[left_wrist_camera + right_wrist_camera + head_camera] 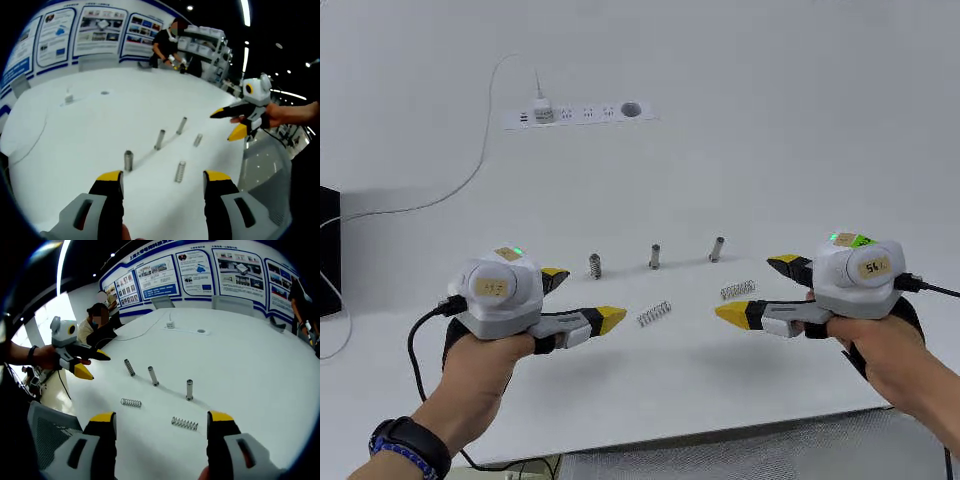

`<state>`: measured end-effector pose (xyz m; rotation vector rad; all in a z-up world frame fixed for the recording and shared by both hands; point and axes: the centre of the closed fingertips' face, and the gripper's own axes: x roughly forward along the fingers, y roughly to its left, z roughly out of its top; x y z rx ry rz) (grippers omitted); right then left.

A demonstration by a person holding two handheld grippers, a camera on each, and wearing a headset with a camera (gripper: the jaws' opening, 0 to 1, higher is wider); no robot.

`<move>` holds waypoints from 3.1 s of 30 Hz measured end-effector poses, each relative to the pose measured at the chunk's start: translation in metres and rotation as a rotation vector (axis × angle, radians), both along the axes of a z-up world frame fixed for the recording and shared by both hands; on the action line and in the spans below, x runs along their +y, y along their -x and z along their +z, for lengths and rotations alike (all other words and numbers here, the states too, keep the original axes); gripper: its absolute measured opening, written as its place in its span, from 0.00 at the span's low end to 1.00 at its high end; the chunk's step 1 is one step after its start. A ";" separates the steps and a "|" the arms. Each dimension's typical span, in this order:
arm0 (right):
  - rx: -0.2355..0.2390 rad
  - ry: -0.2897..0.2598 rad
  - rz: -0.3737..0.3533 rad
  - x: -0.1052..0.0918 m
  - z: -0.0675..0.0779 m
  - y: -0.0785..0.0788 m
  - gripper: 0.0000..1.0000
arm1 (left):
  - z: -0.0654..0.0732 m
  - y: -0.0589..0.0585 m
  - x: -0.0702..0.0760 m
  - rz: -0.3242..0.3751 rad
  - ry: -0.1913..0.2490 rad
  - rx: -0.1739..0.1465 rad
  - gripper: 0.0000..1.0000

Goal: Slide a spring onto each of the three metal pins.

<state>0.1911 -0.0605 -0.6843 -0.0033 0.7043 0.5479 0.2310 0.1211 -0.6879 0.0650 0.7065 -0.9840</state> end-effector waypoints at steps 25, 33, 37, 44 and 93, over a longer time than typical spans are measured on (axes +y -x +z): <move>0.020 0.007 0.005 -0.017 -0.002 0.021 0.78 | -0.034 0.021 -0.046 -0.167 -0.094 0.038 0.70; 0.029 -0.002 0.000 -0.016 -0.005 0.027 0.78 | -0.044 0.020 -0.051 -0.190 -0.118 0.045 0.66; 0.037 -0.007 0.001 -0.015 -0.006 0.030 0.78 | -0.049 0.019 -0.053 -0.195 -0.130 0.044 0.63; 0.040 -0.010 -0.001 -0.016 -0.006 0.033 0.77 | -0.061 0.022 -0.055 -0.219 -0.164 0.033 0.57; 0.072 -0.040 0.005 -0.014 -0.012 0.040 0.71 | -0.082 0.023 -0.060 -0.239 -0.231 -0.036 0.11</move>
